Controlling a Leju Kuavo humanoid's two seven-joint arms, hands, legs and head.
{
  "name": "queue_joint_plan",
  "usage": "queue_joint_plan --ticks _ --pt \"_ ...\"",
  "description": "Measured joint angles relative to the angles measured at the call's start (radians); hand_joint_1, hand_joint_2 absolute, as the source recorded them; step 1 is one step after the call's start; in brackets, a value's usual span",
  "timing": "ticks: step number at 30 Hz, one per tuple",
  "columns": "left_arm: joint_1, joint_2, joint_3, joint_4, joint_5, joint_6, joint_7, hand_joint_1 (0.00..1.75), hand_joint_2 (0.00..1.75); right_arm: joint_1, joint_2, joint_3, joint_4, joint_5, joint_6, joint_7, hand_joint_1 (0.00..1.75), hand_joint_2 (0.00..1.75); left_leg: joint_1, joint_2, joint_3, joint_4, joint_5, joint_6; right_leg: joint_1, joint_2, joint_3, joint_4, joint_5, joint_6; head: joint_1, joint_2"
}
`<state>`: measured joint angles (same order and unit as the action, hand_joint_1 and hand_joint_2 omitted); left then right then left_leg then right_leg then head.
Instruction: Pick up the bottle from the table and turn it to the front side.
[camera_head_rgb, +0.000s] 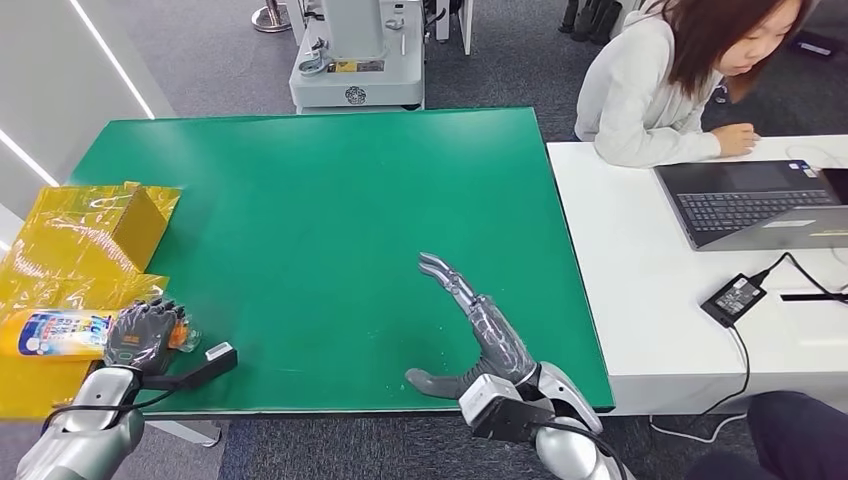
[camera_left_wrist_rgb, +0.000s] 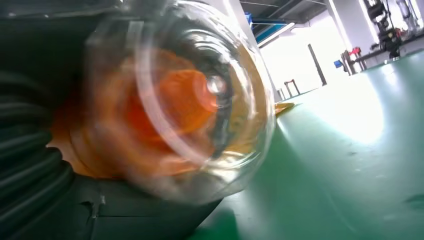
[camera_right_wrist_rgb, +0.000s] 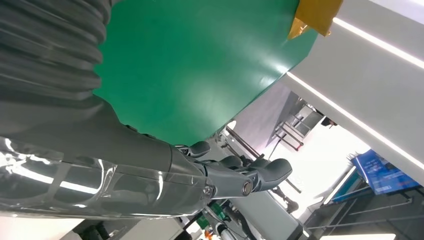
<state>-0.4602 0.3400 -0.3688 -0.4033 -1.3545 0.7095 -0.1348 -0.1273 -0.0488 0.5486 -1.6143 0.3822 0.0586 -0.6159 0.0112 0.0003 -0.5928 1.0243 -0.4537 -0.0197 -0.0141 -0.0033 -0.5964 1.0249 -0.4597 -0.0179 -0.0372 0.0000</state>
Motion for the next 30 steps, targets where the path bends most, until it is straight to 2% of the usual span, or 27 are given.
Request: queue_joint_plan --ticks 2,3,6,7,20,26,30 --pt "0.017 -0.009 0.03 -0.018 -0.007 0.001 -0.001 1.01 1.75 0.002 0.0 0.001 0.006 0.0 -0.002 -0.002 0.0 1.75 0.0 0.0 0.0 0.0 0.0 0.0 0.0 0.0 0.0 0.0 0.0 0.0 0.0 0.0" --pt "0.022 -0.013 0.044 -0.024 -0.01 0.002 -0.002 0.82 1.75 0.003 0.0 0.002 0.008 0.0 -0.002 -0.003 0.0 1.75 0.0 0.0 0.0 0.0 0.0 0.0 0.0 0.0 0.0 0.0 0.0 0.0 0.0 0.0" --pt "0.035 -0.022 0.071 -0.037 -0.015 0.002 -0.003 0.06 1.75 0.006 0.0 0.005 0.014 -0.001 -0.003 -0.004 0.0 1.75 0.0 0.0 0.0 0.0 0.0 0.0 0.0 0.0 0.0 0.0 0.0 0.0 0.0 0.0" --pt "0.038 -0.025 0.078 -0.04 -0.013 0.002 -0.005 0.0 1.75 0.007 0.0 0.005 0.016 -0.001 -0.003 -0.004 0.0 1.75 0.0 0.0 0.0 0.0 0.0 0.0 0.0 0.0 0.0 0.0 0.0 0.0 0.0 0.0" --pt "0.039 -0.057 0.187 -0.036 0.023 0.002 -0.043 0.0 1.75 0.007 0.0 0.008 0.039 -0.006 -0.005 -0.01 0.0 1.75 0.0 0.0 0.0 0.0 0.0 0.0 0.0 0.001 0.0 0.0 0.0 0.0 0.0 0.0" --pt "0.039 -0.066 0.211 -0.036 0.011 0.002 -0.063 0.0 1.75 0.006 0.0 0.008 0.052 -0.014 -0.006 -0.01 0.0 1.75 0.0 0.0 0.0 0.0 0.0 0.0 0.0 0.001 0.0 0.0 0.0 0.0 0.0 0.0" --pt "0.038 -0.087 0.237 -0.036 0.068 -0.002 -0.119 0.0 1.75 0.003 0.001 0.008 0.063 -0.019 -0.007 -0.003 0.0 1.75 0.0 0.0 0.0 0.0 0.0 0.0 0.0 0.0 0.0 0.0 0.0 0.0 0.0 0.0"
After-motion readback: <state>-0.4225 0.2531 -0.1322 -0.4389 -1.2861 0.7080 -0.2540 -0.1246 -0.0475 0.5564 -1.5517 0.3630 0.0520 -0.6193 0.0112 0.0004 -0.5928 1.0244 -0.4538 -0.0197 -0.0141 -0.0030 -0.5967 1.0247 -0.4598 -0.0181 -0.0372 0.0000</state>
